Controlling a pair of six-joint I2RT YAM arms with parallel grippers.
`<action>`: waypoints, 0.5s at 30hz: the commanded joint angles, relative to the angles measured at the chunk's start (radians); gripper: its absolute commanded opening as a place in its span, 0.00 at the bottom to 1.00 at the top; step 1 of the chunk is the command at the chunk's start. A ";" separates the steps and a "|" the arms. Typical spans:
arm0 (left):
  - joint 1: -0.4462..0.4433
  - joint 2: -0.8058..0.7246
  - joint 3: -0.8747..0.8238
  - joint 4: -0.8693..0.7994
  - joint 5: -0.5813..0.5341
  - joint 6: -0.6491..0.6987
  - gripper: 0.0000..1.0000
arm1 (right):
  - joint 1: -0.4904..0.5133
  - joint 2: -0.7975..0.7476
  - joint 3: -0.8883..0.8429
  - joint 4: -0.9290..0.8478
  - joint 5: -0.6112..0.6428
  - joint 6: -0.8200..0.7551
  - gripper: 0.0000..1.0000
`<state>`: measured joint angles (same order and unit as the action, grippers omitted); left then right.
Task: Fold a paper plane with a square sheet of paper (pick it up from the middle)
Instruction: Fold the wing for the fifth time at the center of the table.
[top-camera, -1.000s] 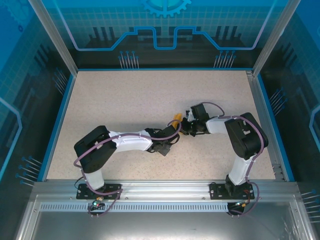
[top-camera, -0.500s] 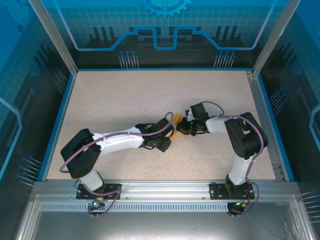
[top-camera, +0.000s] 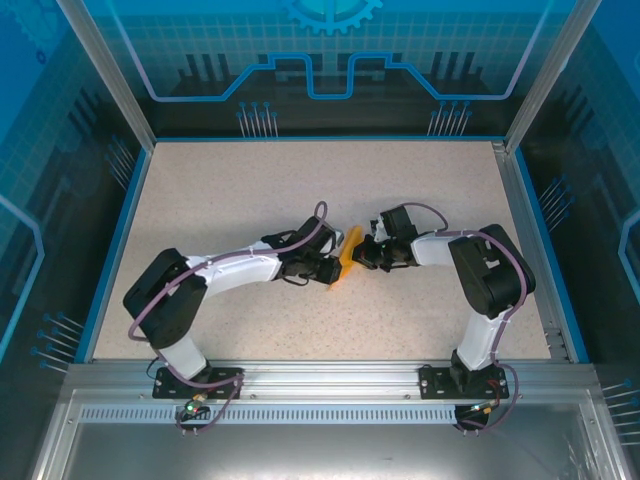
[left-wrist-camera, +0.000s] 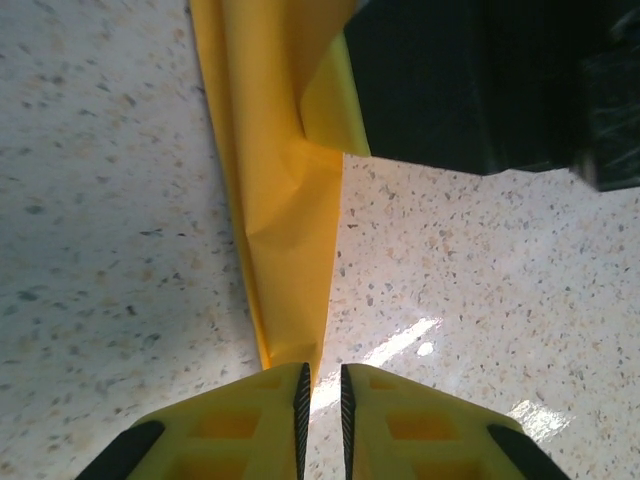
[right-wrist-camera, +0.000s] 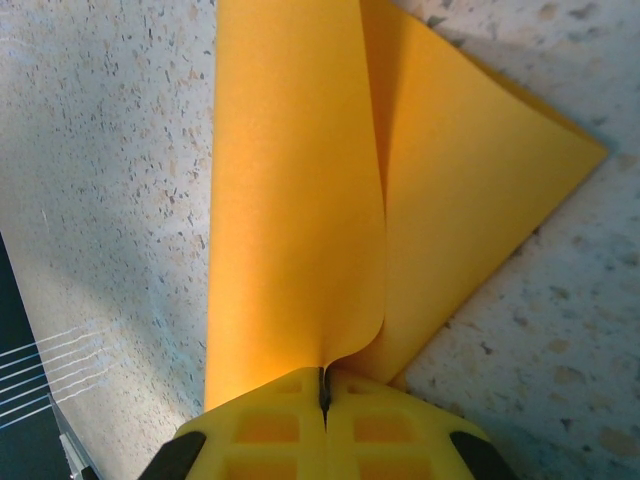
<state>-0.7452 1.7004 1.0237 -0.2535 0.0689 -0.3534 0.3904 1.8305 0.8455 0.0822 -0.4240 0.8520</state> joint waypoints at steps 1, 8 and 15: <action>0.005 0.028 0.003 0.044 0.039 -0.007 0.19 | 0.011 0.044 -0.022 -0.048 0.046 0.002 0.00; 0.005 0.094 0.030 0.021 -0.001 0.026 0.19 | 0.011 0.050 -0.017 -0.044 0.038 0.001 0.00; 0.004 0.127 0.036 -0.007 -0.034 0.057 0.18 | 0.010 0.055 -0.016 -0.040 0.037 0.004 0.00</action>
<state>-0.7452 1.8137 1.0367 -0.2382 0.0666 -0.3317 0.3904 1.8362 0.8455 0.0959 -0.4278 0.8524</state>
